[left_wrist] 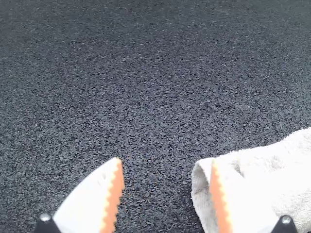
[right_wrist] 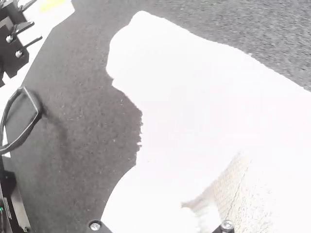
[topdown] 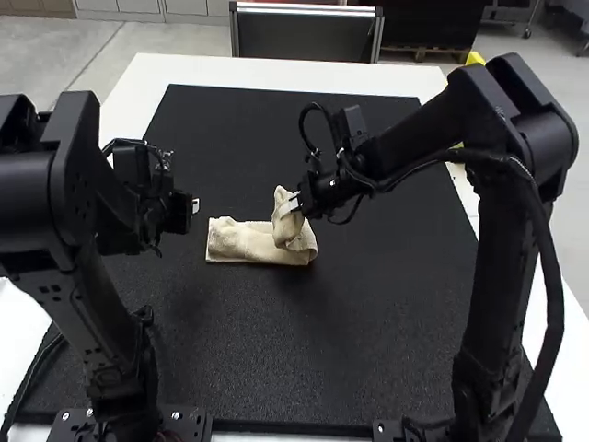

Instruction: Fold the towel.

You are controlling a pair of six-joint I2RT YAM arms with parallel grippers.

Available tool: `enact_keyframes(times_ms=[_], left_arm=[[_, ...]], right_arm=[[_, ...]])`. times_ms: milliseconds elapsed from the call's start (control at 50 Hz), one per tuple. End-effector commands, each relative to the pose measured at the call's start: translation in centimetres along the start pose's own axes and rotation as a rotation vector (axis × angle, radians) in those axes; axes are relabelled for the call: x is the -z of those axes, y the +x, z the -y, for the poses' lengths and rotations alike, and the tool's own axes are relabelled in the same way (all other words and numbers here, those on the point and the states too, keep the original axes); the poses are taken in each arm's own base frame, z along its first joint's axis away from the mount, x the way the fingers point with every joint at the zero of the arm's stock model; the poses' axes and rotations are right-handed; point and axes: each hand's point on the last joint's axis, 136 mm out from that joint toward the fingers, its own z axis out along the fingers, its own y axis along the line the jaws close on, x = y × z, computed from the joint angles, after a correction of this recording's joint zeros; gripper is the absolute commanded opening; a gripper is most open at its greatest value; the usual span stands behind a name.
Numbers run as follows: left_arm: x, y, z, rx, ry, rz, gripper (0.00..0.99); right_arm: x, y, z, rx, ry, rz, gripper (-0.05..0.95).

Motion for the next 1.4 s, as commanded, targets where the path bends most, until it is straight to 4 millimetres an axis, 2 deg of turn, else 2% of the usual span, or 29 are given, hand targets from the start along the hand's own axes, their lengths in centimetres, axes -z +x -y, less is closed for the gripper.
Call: enact_keyframes(times_ms=[0,520,940,1140,1300,1380], left_arm=[[0.7,-2.5,-1.0,-0.013,-0.03,0.069,0.446],[1.3,-3.0,-1.3,-0.008,-0.043,0.087,0.446],[1.4,-3.0,-1.3,-0.004,-0.044,0.089,0.446],[1.4,-3.0,-1.4,-0.001,-0.047,0.089,0.448],[1.6,-3.0,-1.8,0.006,-0.058,0.093,0.446],[1.6,-3.1,-2.0,0.006,-0.061,0.096,0.446]], right_arm=[[-0.9,-1.4,-2.2,0.038,-0.057,0.01,-0.02],[-4.6,-2.6,-4.3,0.087,-0.12,-0.013,-0.02],[-6.8,-3.8,-5.2,0.111,-0.15,-0.016,-0.02],[-7.2,-4.3,-5.0,0.107,-0.152,-0.01,-0.02],[-7.5,-4.6,-5.0,0.1,-0.154,-0.007,0.15],[-7.7,-4.6,-5.2,0.104,-0.158,-0.007,0.2]])
